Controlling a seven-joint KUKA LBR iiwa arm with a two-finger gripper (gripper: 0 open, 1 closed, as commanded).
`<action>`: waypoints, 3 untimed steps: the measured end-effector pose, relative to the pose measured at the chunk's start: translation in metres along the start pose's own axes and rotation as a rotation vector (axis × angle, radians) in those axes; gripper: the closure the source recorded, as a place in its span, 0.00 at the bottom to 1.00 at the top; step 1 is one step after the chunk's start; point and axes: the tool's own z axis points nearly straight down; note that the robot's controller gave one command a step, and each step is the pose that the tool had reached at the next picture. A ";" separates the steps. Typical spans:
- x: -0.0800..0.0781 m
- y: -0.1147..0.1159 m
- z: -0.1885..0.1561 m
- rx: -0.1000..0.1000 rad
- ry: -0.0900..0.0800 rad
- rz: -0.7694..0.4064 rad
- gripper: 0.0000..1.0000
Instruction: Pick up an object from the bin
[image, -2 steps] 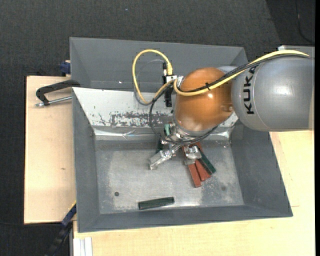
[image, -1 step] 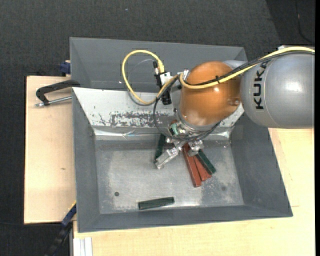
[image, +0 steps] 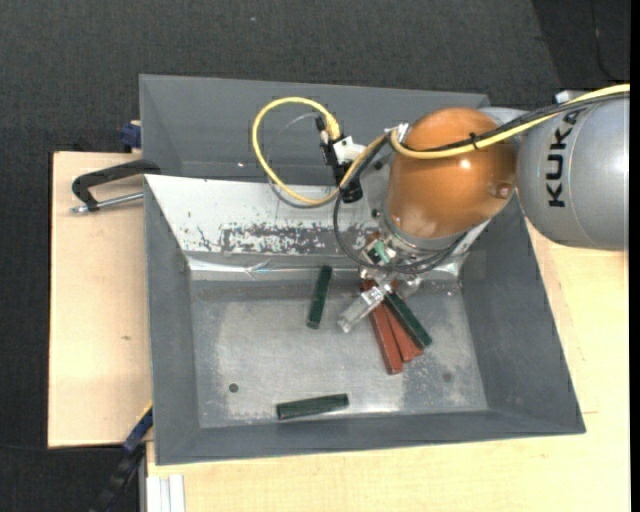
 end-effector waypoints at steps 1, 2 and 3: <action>0.008 -0.005 0.033 0.001 0.003 0.068 1.00; 0.008 -0.005 0.033 0.001 0.002 0.068 1.00; 0.024 0.018 0.024 -0.001 -0.001 0.070 1.00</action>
Offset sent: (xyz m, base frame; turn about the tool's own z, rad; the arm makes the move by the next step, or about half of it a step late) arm 0.0000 0.0000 0.0000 0.0000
